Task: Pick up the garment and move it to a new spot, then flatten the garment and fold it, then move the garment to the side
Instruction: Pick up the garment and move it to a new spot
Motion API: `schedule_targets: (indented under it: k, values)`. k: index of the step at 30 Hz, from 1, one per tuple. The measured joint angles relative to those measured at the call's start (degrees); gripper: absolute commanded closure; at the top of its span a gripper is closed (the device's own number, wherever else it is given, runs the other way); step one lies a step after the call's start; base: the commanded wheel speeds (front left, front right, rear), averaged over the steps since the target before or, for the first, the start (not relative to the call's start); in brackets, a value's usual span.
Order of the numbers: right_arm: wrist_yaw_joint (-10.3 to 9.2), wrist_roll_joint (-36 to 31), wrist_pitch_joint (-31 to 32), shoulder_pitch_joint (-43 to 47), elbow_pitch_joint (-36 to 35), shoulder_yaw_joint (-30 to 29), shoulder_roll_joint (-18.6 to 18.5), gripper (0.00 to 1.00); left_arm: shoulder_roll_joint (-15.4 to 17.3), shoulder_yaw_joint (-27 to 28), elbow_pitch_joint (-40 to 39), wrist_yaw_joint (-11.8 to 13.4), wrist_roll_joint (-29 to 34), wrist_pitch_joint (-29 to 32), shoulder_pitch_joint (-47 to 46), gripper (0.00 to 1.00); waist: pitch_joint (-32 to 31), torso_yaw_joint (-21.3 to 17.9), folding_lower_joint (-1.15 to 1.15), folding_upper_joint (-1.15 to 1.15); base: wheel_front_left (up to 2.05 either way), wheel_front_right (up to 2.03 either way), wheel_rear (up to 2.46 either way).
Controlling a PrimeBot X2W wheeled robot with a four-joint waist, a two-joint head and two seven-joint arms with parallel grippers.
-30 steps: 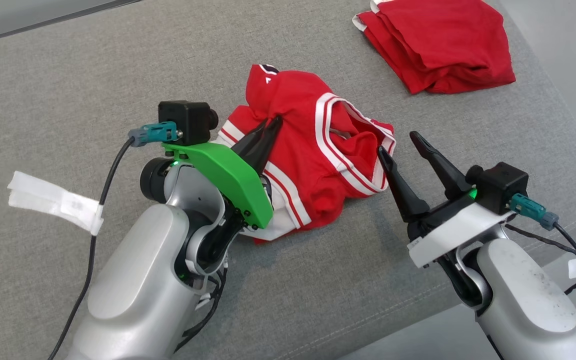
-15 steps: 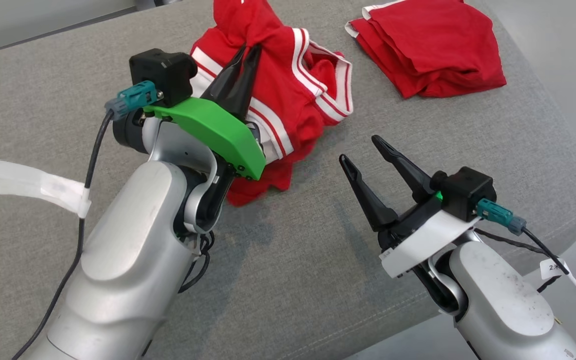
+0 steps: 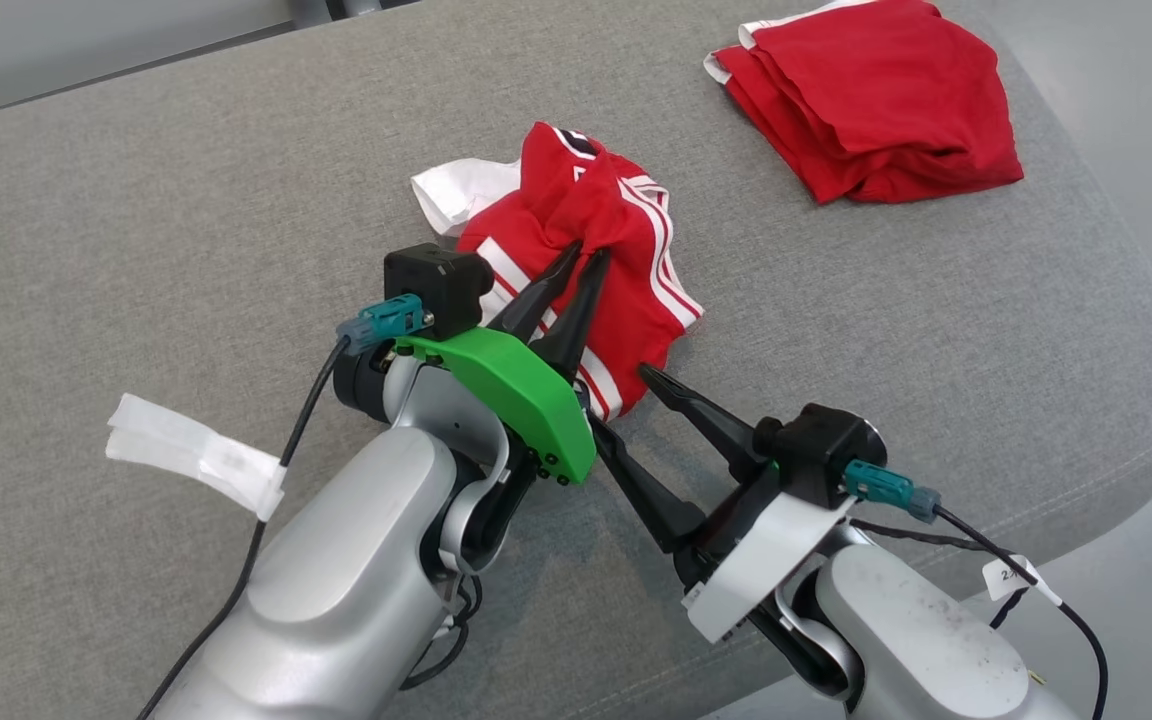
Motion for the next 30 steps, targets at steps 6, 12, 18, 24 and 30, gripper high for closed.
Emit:
schedule_targets:
  k: [6, 12, 18, 24, 30]
  values:
    - [0.00, 0.84, -0.01, 0.03, 1.33, -1.62, -0.53, 0.00, 0.02, -1.13, 1.43, 0.00, -0.45, -1.09, -0.60, 0.00, 0.26, -1.34, 0.00, 0.00, 0.00, 0.00, 0.00]
    - [-0.01, 2.24, 0.00, 2.24, 1.96, -4.76, -0.90, 0.00, 0.02, -1.42, 2.82, 0.00, -0.05, -2.45, -1.42, 0.00, -0.18, -0.75, 0.00, 0.00, 0.00, 0.00, 0.00]
    - [-0.01, 4.74, 0.00, 6.82, 3.57, -4.57, -0.75, 0.00, 0.03, -1.81, 2.57, 0.00, 0.55, -3.63, -1.55, 0.00, -0.62, 0.81, 0.00, 0.00, 0.00, 0.00, 0.00]
    - [-0.01, 6.48, 0.00, 7.23, 5.03, -4.20, 0.26, 0.00, 0.04, -4.63, 0.43, 0.01, 0.16, -5.49, -1.55, 0.00, -1.32, 3.41, 0.00, 0.00, 0.00, 0.00, 0.00]
    - [-0.01, 9.59, 0.00, 7.17, 7.51, -4.82, 1.16, 0.00, 0.03, -6.25, 0.70, 0.01, 4.72, -6.87, -1.74, 0.00, -2.46, 5.77, 0.00, 0.00, 0.00, 0.00, 0.00]
